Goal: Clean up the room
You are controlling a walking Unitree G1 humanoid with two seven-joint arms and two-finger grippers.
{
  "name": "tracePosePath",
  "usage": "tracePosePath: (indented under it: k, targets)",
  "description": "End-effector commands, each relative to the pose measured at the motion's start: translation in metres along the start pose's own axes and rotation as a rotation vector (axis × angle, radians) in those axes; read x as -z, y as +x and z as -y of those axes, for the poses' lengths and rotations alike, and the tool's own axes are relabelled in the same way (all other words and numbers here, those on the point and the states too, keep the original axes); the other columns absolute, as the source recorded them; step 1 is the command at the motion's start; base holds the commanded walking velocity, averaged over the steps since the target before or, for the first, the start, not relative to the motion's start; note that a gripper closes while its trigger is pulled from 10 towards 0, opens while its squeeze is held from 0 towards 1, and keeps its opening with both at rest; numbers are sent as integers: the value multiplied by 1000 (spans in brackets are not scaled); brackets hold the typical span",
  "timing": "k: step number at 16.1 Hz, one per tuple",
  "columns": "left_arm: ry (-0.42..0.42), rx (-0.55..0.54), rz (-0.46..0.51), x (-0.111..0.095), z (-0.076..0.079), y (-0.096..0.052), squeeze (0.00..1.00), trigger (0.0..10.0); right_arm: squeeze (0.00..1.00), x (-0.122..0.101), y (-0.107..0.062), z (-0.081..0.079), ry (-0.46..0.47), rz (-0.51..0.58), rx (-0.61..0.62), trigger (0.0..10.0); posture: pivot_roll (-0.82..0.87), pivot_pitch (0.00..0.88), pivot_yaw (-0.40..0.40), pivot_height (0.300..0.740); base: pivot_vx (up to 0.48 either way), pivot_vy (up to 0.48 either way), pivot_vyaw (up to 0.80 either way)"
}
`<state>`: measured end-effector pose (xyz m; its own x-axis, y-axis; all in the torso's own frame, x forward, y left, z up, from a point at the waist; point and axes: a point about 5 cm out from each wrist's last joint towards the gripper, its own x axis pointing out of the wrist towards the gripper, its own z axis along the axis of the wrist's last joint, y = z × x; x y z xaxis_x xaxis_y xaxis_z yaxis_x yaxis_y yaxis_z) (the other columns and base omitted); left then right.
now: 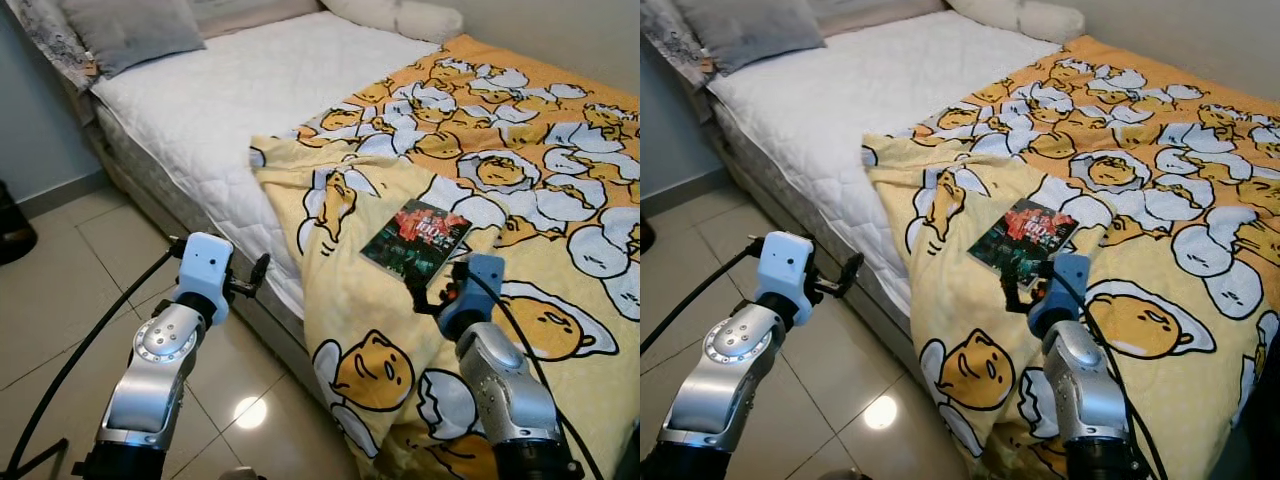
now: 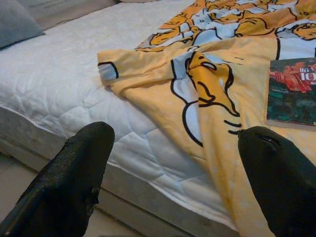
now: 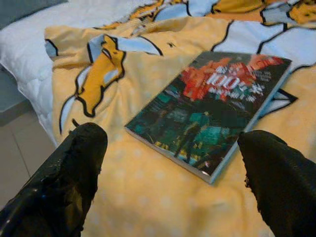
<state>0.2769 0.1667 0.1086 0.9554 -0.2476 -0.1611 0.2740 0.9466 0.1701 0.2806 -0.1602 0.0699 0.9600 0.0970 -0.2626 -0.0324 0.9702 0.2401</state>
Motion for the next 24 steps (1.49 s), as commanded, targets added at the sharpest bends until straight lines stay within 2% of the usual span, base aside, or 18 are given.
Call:
tracePosePath:
  k: [1, 5, 9, 10, 14, 18, 22, 23, 24]
  targets:
    - [-6, 13, 5, 0, 3, 0, 1000, 10000, 0, -5, -1, -1, -6, 20, -4, 10000, -11, 0, 4, 740, 270, 0, 0]
    - [-22, 19, 6, 0, 5, 1, 1000, 10000, 0, -7, -3, -1, -16, 23, -12, 10000, -17, 0, 0, 740, 308, 0, 0]
    - [5, 73, -9, 3, 12, 2, 1000, 10000, 0, -8, -2, -3, -21, 9, -39, 10000, -18, 0, -2, 740, 333, 0, -800]
    - [7, 78, -9, 2, 14, 2, 1000, 10000, 0, -9, -1, -4, -46, 10, -44, 10000, -17, 0, -5, 740, 330, 0, 0]
    - [18, 72, -10, 2, 12, 3, 1000, 10000, 0, -7, 0, -6, -50, -4, -59, 10000, -14, 0, -4, 740, 238, 0, 0]
    - [39, 94, -20, 4, 16, 1, 973, 10000, 0, -7, -1, -7, -20, -12, -89, 10000, -13, 0, -6, 740, 0, 0, 0]
    - [65, 158, -50, 7, 16, -2, 965, 10000, 0, -9, 5, -4, 37, -28, -100, 10000, -9, 0, -3, 740, 0, 0, 0]
    - [73, 201, -65, 8, 16, -4, 973, 10000, 1000, -9, 13, 0, 110, -50, -76, 10000, -9, 0, 1, 740, 0, 0, 0]
    - [98, 256, -81, 9, 15, -6, 973, 10000, 1000, -8, 22, -4, 199, -83, -114, 10000, -9, 0, 9, 740, 0, 0, 0]
